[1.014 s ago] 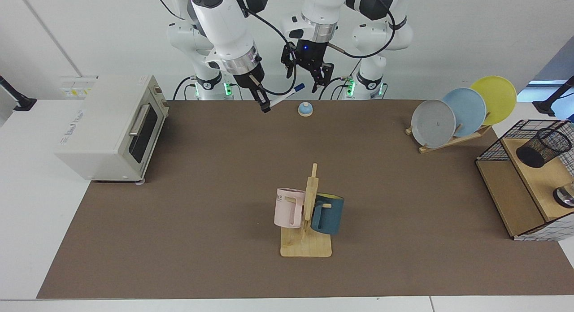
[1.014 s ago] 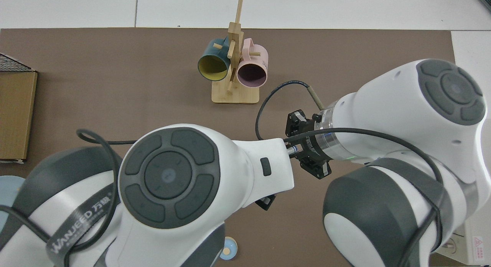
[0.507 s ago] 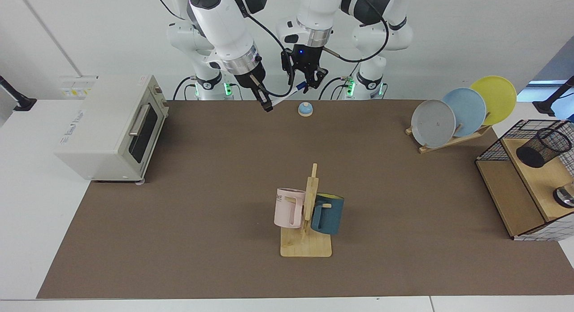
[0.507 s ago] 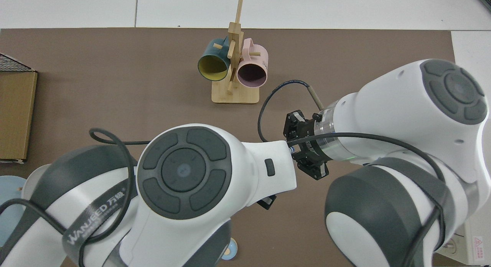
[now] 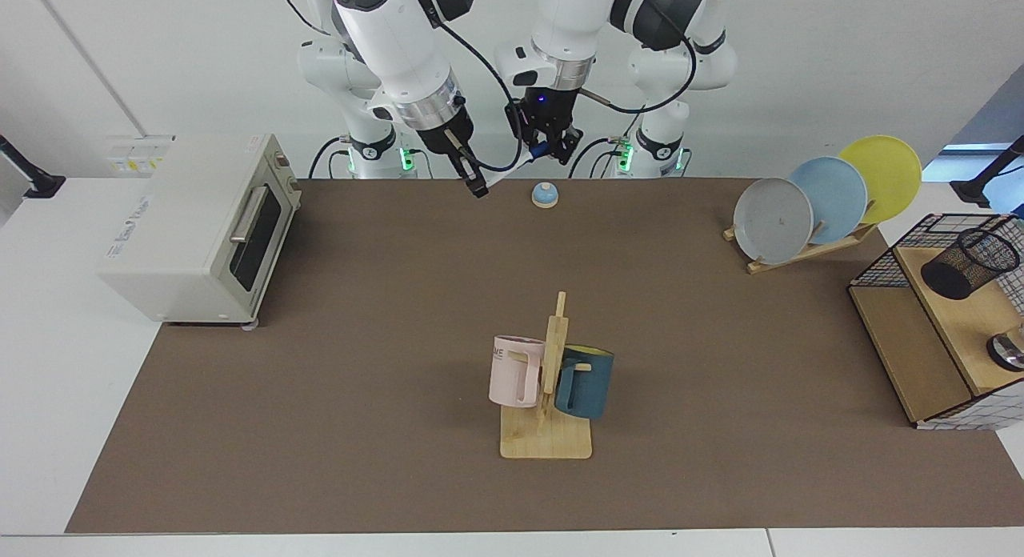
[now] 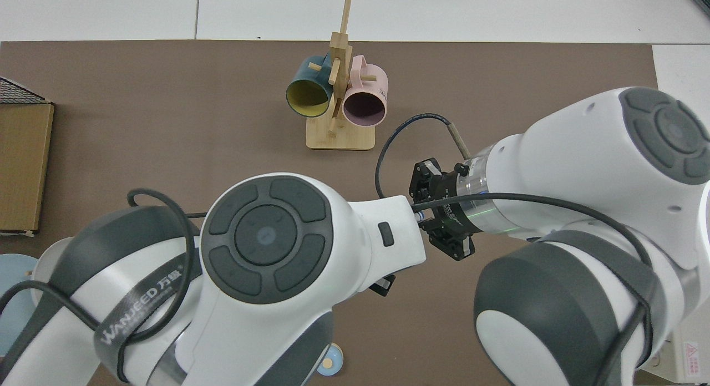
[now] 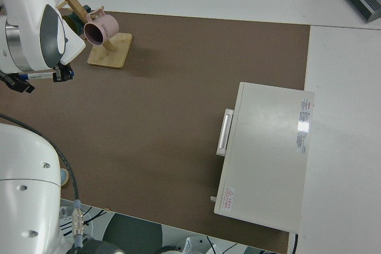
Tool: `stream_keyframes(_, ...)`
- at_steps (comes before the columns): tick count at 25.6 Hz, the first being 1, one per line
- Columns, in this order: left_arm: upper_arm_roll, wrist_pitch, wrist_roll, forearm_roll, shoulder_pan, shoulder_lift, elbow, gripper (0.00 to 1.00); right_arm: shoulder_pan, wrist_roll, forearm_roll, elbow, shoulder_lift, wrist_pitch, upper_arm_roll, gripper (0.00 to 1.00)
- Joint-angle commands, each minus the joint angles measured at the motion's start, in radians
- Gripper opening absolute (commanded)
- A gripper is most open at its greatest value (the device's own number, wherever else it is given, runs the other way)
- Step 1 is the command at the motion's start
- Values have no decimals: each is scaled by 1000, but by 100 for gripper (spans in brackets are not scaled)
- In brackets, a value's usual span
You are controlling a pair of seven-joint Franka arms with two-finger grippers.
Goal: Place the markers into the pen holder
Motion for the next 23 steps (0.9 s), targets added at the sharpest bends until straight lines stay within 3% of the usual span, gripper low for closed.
stream_keyframes(1, 2, -22, -37, -25, -15, -9, 0, 0, -12, 35, 23, -25, -14, 43, 9, 0)
stream_keyframes(9, 0, -42, -57, -16, -15, -20, 9, 0, -13, 35, 25, -25, -14, 44, 9, 0)
stream_keyframes(10, -1, -42, -57, -9, -15, -21, 12, 7, -13, 35, 25, -25, -14, 44, 9, 0)
stream_keyframes(11, -4, -44, -57, -8, -15, -22, 20, 38, -13, 35, 25, -25, -14, 44, 10, 0)
stream_keyframes(12, -10, -44, -57, -2, -15, -22, 26, 58, -13, 35, 25, -25, -14, 44, 9, 0)
stream_keyframes(14, -17, -45, -57, 10, -15, -22, 35, 70, -15, 35, 25, -27, -14, 44, 9, 0)
stream_keyframes(23, -27, -70, -63, 52, -13, -8, 87, 70, -13, 24, 22, -42, -18, 44, 9, 0)
